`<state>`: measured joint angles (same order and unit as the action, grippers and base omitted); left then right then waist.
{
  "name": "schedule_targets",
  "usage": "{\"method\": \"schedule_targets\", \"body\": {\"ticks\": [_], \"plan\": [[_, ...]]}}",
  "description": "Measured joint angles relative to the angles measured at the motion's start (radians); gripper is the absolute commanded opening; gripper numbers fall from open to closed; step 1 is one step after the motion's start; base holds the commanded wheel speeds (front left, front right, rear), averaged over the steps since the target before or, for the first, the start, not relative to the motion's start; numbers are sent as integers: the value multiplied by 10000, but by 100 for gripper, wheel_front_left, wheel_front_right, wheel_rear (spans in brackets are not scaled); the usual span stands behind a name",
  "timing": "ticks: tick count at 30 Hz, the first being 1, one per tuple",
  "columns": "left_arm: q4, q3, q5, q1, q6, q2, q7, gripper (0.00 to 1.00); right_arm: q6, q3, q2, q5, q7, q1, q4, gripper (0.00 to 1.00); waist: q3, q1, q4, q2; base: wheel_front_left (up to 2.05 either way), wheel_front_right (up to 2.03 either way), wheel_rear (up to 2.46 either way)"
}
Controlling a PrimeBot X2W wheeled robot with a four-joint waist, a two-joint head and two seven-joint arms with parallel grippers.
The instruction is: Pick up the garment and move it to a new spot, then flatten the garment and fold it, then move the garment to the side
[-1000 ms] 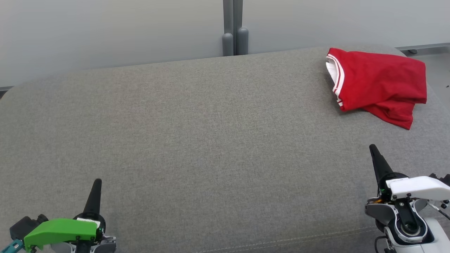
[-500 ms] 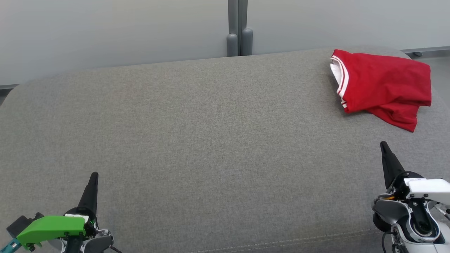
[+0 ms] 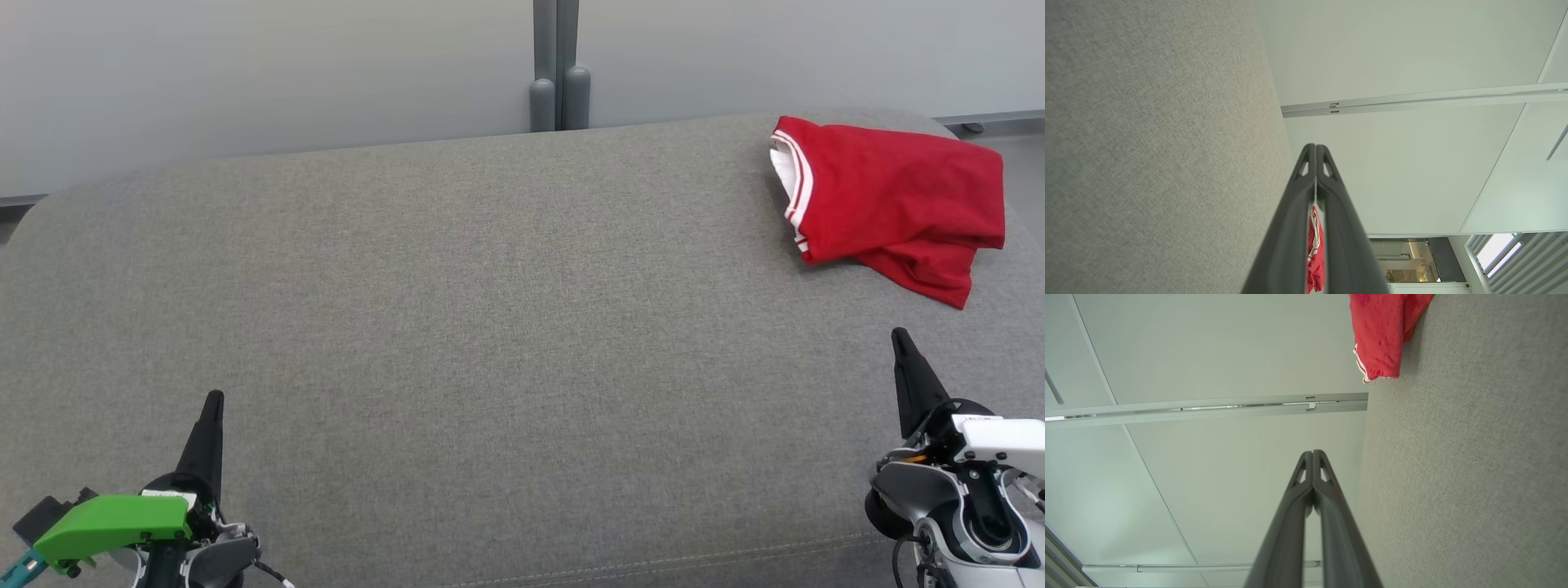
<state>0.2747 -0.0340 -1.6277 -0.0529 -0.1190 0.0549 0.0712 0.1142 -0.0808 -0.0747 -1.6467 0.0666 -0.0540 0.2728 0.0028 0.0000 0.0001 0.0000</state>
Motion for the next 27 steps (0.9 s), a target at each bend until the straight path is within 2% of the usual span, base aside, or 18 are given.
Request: {"method": "schedule_targets", "body": {"ticks": [27], "plan": [[40,-13,0,-1,-12,0,69,0,2,-15,12,0,2,-6,56,0,-3,0,-1,0,0,0,0]]}}
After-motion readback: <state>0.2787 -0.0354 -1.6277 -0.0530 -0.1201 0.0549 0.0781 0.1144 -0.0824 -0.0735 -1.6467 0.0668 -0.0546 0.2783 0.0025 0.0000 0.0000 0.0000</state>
